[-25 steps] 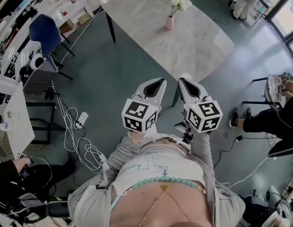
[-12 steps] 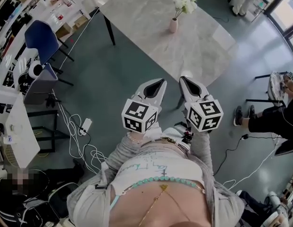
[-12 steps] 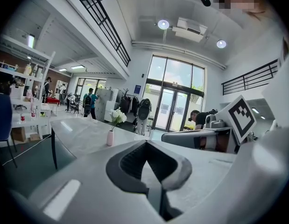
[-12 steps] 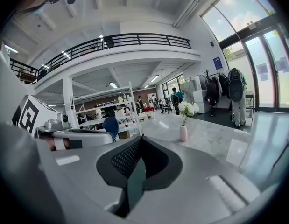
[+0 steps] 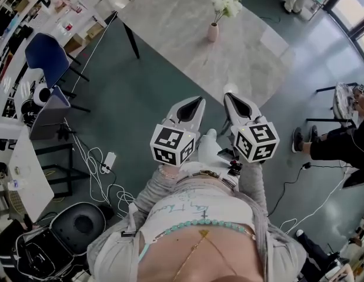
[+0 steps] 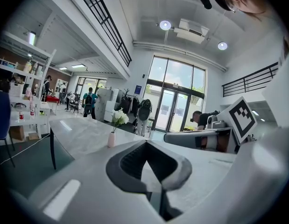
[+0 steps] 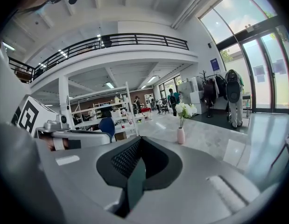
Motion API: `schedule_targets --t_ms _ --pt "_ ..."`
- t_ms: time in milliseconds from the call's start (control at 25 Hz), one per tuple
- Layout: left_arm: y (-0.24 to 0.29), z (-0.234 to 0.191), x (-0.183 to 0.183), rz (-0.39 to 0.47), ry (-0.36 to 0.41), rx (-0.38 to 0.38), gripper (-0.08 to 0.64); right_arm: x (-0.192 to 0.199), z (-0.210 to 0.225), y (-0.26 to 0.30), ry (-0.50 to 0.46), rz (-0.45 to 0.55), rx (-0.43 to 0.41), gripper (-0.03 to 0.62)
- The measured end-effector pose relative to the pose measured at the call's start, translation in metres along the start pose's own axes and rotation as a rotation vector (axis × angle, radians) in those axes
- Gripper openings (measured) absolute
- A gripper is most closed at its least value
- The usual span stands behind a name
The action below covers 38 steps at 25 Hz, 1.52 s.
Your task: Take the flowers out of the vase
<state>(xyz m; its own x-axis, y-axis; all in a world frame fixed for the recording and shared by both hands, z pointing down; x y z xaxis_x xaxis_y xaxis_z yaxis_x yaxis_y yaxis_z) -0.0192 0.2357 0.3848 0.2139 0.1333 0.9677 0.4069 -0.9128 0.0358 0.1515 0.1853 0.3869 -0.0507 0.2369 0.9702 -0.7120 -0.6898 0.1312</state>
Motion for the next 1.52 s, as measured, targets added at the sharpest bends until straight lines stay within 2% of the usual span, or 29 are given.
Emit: schedule_targets --t_ms 520,1040,1200,1520 --pt "0.076 -0.05 -0.02 -0.026 -0.002 -0.015 0.002 -0.027 0.047 0.086 0.007 -0.016 -0.046 0.028" --pt "0.147 -0.063 -0.029 -0.019 0.008 -0.048 0.002 -0.047 0.109 0.126 0.008 -0.021 -0.068 0.028" --pt "0.157 -0.066 -0.027 -0.02 0.001 -0.058 0.002 -0.048 0.12 0.132 0.014 -0.025 -0.063 0.028" --pt "0.18 -0.091 -0.029 -0.045 -0.004 -0.02 0.002 -0.047 0.13 0.155 0.024 -0.036 -0.024 0.028"
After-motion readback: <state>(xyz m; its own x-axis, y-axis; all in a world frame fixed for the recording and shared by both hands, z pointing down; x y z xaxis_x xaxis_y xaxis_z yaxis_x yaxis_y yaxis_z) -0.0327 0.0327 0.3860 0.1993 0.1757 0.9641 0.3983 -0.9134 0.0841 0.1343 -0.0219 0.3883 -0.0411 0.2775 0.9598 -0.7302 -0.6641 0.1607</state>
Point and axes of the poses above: the fingertips, and each gripper's own axes: y forward along the fingers, z to its right, x out of its underside, the point moved 9 cm from there along -y, backward along the fingers, and after that the axes turned 12 degrees about z, right-handed, at the moved point
